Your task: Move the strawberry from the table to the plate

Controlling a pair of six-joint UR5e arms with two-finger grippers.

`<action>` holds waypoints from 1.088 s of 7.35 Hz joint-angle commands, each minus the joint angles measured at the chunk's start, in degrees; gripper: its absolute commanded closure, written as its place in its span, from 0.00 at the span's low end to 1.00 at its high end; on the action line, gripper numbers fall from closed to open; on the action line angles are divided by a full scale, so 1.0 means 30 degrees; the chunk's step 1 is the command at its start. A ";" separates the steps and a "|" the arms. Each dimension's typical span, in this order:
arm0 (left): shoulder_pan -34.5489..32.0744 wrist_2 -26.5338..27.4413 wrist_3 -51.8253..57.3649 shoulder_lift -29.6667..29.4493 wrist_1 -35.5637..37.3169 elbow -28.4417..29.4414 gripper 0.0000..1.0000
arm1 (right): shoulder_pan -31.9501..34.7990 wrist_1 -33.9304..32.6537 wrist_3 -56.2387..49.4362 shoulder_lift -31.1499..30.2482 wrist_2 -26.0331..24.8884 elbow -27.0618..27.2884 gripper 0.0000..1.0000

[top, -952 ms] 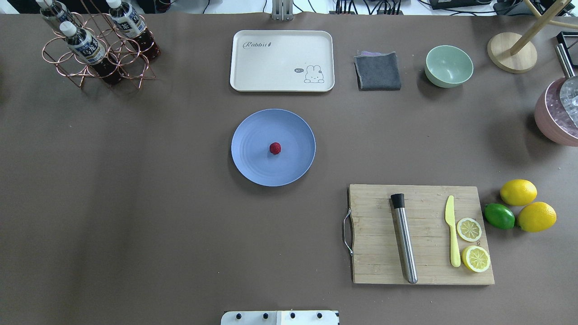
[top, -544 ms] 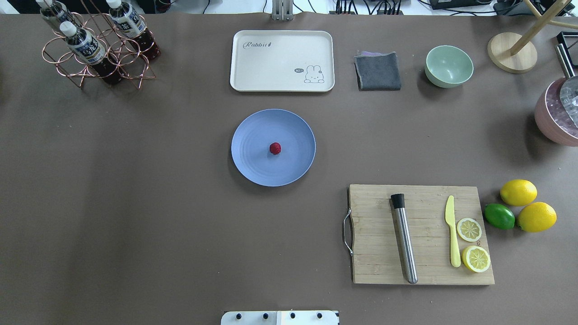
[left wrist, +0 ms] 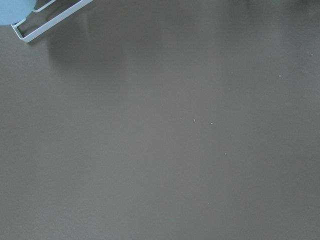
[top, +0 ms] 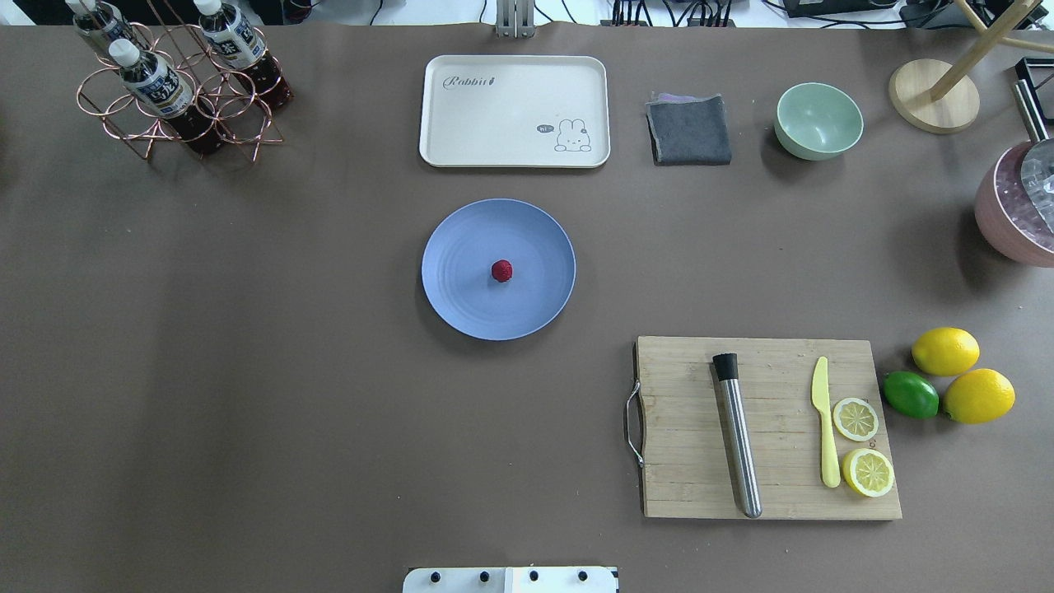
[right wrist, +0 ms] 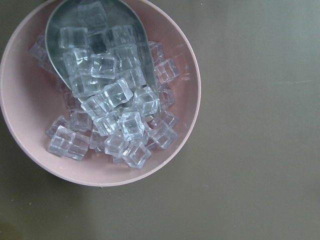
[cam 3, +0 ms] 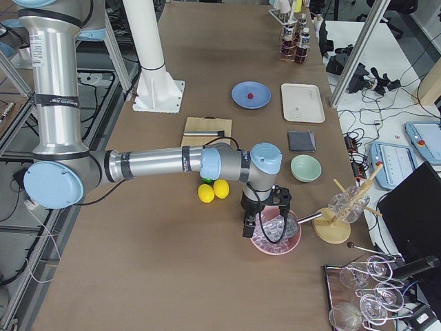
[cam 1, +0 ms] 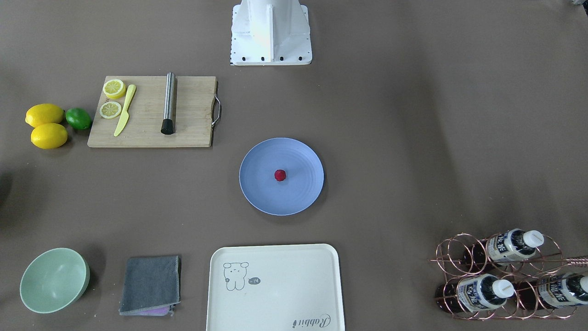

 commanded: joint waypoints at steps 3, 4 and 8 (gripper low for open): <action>0.0000 0.0007 0.0027 0.0124 -0.0020 -0.0034 0.02 | 0.0002 0.0000 -0.0015 -0.0022 0.0001 0.0042 0.00; 0.0000 -0.0022 0.0027 0.0125 -0.0021 -0.0034 0.02 | 0.0002 0.0000 -0.0015 -0.0022 0.0001 0.0130 0.00; 0.0000 0.0007 0.0027 0.0271 -0.0050 -0.0063 0.02 | 0.0002 0.0000 -0.0015 -0.0022 0.0030 0.0160 0.00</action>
